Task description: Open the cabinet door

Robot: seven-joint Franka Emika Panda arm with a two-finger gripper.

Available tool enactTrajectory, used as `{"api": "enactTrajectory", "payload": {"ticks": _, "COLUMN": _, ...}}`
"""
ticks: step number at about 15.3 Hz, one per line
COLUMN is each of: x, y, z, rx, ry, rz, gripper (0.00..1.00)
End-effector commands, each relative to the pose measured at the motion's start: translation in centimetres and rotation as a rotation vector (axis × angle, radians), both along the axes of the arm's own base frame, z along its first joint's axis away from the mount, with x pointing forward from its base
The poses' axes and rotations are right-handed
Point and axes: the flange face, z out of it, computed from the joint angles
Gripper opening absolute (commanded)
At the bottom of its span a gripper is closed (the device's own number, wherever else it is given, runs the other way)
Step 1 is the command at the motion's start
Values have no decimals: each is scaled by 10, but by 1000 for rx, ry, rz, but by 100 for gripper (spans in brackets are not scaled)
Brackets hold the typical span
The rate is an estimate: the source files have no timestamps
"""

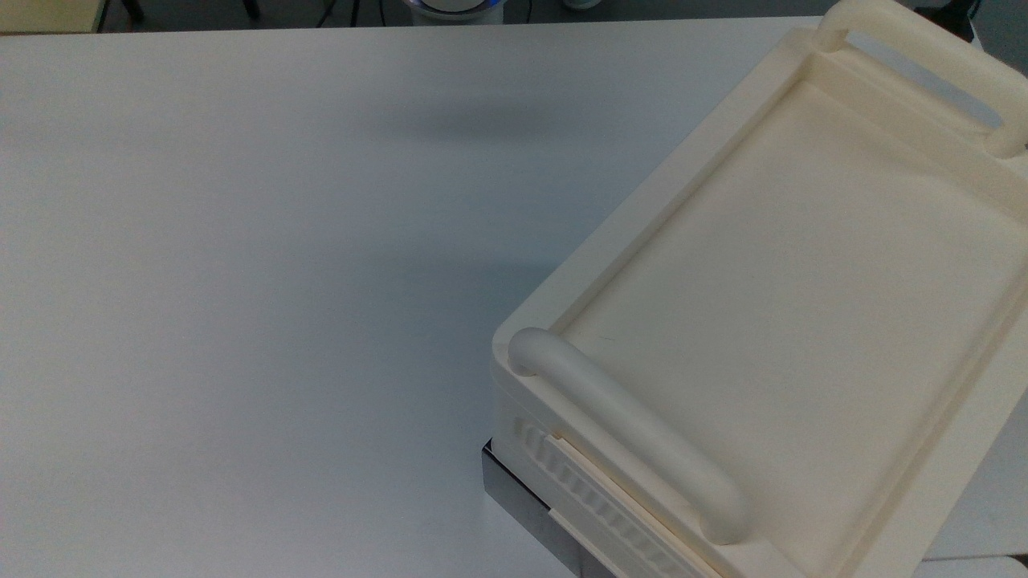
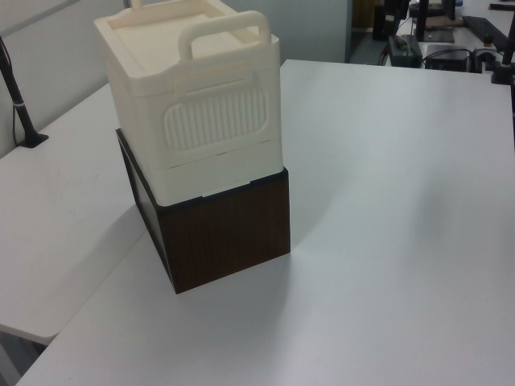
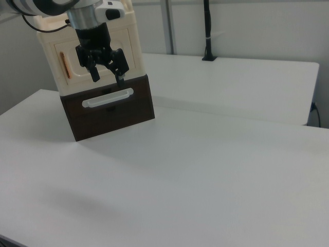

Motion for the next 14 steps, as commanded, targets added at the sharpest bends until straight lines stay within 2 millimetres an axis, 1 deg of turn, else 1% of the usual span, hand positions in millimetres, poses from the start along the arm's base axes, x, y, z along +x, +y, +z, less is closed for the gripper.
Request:
{"api": "enactTrajectory", "payload": {"ticks": 1, "x": -2, "y": 2, "z": -1, "rx": -18, "ry": -3, "rz": 9, "gripper": 100}}
{"api": "enactTrajectory", "payload": {"ticks": 4, "x": -2, "y": 1, "z": -2, "rx": -16, "ry": 0, "rz": 11, "gripper": 100}}
{"api": "enactTrajectory", "payload": {"ticks": 8, "x": 0, "y": 6, "z": -5, "rx": -8, "ry": 7, "rz": 46, "gripper": 100}}
{"api": "enactTrajectory", "payload": {"ticks": 9, "x": 0, "y": 7, "z": -6, "rx": -10, "ry": 9, "rz": 80, "gripper": 100}}
{"api": "enactTrajectory", "payload": {"ticks": 12, "x": 0, "y": 9, "z": -13, "rx": -22, "ry": 47, "rz": 289, "gripper": 100}}
{"api": "enactTrajectory", "payload": {"ticks": 13, "x": -1, "y": 11, "z": -12, "rx": -25, "ry": 55, "rz": 370, "gripper": 100}}
{"api": "enactTrajectory", "payload": {"ticks": 14, "x": -2, "y": 13, "z": -10, "rx": -25, "ry": 53, "rz": 405, "gripper": 100}}
